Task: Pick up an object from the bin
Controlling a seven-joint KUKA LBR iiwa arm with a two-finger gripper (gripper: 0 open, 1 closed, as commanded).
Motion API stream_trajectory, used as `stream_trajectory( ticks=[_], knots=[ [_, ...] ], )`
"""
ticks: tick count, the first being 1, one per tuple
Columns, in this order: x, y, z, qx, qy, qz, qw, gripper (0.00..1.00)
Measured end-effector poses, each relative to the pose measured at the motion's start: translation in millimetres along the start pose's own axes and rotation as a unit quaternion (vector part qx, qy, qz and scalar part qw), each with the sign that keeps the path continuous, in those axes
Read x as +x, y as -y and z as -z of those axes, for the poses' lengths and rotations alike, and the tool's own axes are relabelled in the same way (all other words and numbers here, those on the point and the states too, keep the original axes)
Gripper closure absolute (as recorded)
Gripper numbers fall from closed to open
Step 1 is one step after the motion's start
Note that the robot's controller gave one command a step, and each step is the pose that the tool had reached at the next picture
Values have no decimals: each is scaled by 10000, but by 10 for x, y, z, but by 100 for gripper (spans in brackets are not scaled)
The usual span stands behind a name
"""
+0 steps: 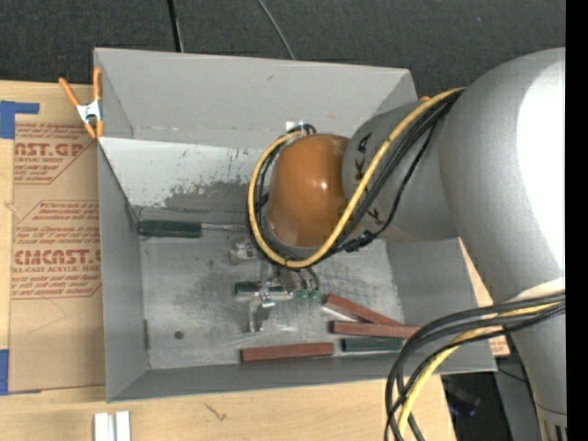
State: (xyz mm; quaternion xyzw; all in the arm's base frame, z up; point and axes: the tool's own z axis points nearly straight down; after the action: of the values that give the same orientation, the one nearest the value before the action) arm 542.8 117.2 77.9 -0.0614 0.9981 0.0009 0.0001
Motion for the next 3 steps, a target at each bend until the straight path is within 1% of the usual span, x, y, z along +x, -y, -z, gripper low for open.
stream_trajectory(
  ticks=[1,2,3],
  knots=[
    [45,262,228,20,-13,-399,9992,0],
    [85,304,-50,1,-31,-39,10000,100],
    [83,305,-50,-2,-28,-42,10000,100]
  ],
)
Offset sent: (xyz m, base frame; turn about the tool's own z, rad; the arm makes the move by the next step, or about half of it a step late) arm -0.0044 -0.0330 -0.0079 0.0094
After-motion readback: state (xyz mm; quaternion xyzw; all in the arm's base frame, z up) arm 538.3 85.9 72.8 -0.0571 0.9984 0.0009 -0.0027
